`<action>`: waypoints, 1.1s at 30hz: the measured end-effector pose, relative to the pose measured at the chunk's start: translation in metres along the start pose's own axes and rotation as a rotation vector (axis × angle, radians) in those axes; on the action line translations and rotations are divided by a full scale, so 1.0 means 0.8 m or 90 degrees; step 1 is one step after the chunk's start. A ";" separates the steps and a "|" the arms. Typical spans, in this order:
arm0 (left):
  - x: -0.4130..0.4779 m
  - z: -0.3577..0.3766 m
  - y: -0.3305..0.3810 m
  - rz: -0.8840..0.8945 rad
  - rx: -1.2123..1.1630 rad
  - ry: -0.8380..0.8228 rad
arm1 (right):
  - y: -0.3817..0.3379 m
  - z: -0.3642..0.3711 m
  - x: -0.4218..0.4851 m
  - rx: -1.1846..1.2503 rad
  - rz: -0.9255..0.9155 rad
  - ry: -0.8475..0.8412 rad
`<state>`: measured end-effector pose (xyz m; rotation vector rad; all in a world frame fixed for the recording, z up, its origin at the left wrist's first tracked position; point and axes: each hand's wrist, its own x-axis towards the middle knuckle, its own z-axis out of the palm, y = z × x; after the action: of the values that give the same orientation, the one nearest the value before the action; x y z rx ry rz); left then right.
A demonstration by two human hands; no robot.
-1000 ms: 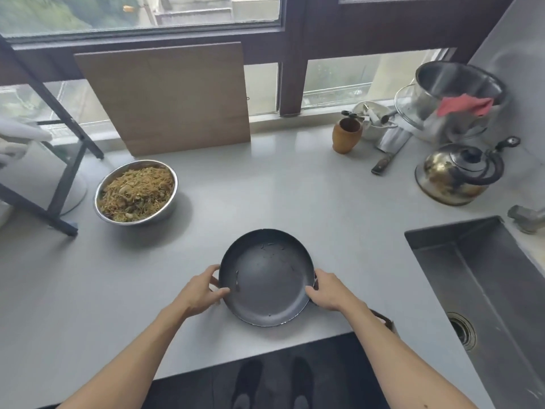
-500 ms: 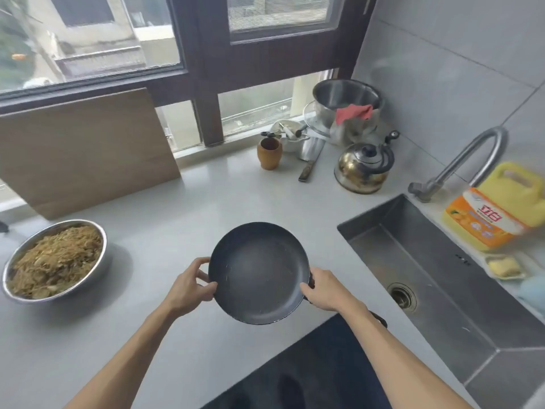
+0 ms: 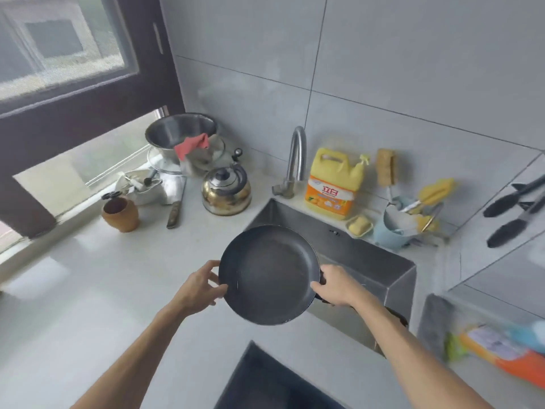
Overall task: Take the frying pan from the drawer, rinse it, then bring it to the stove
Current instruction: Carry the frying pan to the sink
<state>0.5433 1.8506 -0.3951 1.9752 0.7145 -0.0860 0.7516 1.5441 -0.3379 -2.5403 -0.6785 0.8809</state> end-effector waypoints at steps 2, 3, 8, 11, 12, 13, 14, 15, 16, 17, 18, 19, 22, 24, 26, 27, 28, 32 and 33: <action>0.034 0.021 0.023 0.002 0.011 -0.010 | 0.023 -0.025 0.019 0.003 0.004 0.001; 0.048 0.030 0.035 0.002 0.018 -0.015 | 0.033 -0.036 0.029 0.003 0.001 -0.001; 0.117 0.071 0.063 -0.033 0.058 -0.045 | 0.075 -0.066 0.082 -0.021 0.002 -0.009; 0.164 0.086 0.057 -0.052 0.094 -0.064 | 0.105 -0.058 0.125 -0.003 0.031 -0.026; 0.180 0.090 0.054 -0.061 0.105 -0.066 | 0.116 -0.052 0.140 0.009 0.043 -0.032; 0.195 0.094 0.055 -0.069 0.116 -0.067 | 0.127 -0.044 0.156 0.023 0.057 -0.035; 0.209 0.097 0.054 -0.071 0.129 -0.069 | 0.136 -0.036 0.170 0.035 0.069 -0.037; 0.223 0.100 0.055 -0.064 0.146 -0.072 | 0.142 -0.028 0.183 0.043 0.080 -0.036; 0.237 0.103 0.054 -0.054 0.160 -0.079 | 0.147 -0.021 0.196 0.046 0.087 -0.034; 0.253 0.105 0.051 -0.049 0.170 -0.087 | 0.150 -0.015 0.207 0.046 0.094 -0.033; 0.267 0.106 0.045 -0.051 0.172 -0.098 | 0.154 -0.007 0.218 0.045 0.099 -0.034; 0.281 0.109 0.037 -0.057 0.169 -0.109 | 0.159 0.002 0.230 0.044 0.103 -0.034; 0.322 0.123 0.005 -0.088 0.170 -0.135 | 0.175 0.032 0.266 0.050 0.119 -0.032; 0.347 0.137 -0.019 -0.104 0.184 -0.148 | 0.188 0.056 0.287 0.069 0.128 -0.035; 0.369 0.153 -0.040 -0.118 0.208 -0.158 | 0.202 0.081 0.306 0.078 0.134 -0.041; 0.379 0.162 -0.050 -0.122 0.223 -0.163 | 0.209 0.093 0.314 0.084 0.137 -0.047; 0.387 0.170 -0.059 -0.123 0.238 -0.171 | 0.216 0.105 0.321 0.088 0.140 -0.050; 0.415 0.195 -0.094 -0.114 0.291 -0.208 | 0.241 0.149 0.341 0.102 0.152 -0.053; 0.423 0.200 -0.104 -0.115 0.312 -0.215 | 0.246 0.159 0.346 0.105 0.153 -0.053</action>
<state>0.8168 1.8966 -0.6601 2.2691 0.6885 -0.7472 0.9224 1.5577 -0.6572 -2.4802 -0.3119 1.0785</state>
